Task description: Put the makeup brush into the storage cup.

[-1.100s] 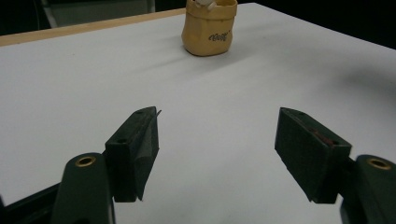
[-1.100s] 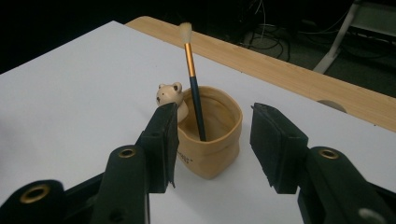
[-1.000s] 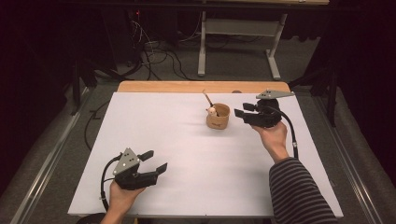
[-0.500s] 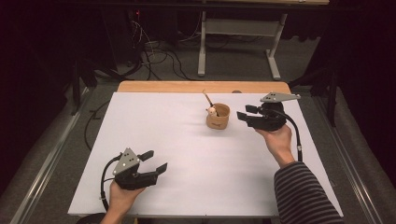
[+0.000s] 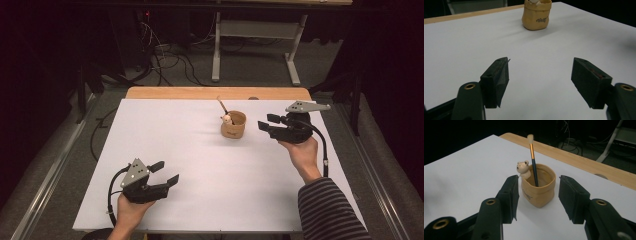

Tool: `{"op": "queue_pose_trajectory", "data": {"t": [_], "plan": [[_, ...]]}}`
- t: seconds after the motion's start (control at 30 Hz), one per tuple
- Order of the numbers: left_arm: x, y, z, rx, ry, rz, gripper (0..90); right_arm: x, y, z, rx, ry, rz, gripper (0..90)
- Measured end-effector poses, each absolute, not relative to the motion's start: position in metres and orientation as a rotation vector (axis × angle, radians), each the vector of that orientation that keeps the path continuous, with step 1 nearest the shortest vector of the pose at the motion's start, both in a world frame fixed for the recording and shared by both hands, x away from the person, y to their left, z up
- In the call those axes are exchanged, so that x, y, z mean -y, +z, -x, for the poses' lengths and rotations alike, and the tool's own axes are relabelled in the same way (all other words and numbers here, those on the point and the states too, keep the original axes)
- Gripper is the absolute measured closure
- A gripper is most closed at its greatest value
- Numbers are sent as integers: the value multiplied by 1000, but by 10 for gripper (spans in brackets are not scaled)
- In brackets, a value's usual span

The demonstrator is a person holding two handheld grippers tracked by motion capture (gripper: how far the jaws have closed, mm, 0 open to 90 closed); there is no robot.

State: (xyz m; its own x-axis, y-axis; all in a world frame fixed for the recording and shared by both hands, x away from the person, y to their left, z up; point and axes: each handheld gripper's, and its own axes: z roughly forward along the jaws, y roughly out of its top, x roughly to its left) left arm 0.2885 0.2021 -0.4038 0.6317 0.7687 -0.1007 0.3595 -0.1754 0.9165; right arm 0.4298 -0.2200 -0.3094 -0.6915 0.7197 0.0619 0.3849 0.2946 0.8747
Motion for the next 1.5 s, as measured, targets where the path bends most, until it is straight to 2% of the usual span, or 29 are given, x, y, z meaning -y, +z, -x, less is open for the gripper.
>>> {"op": "queue_pose_trajectory", "data": {"t": [1.5], "plan": [[-201, -404, -288, -915, 478, -1781, 310, 258, -315, -389, -2146, 1463, -1036, 488]]}}
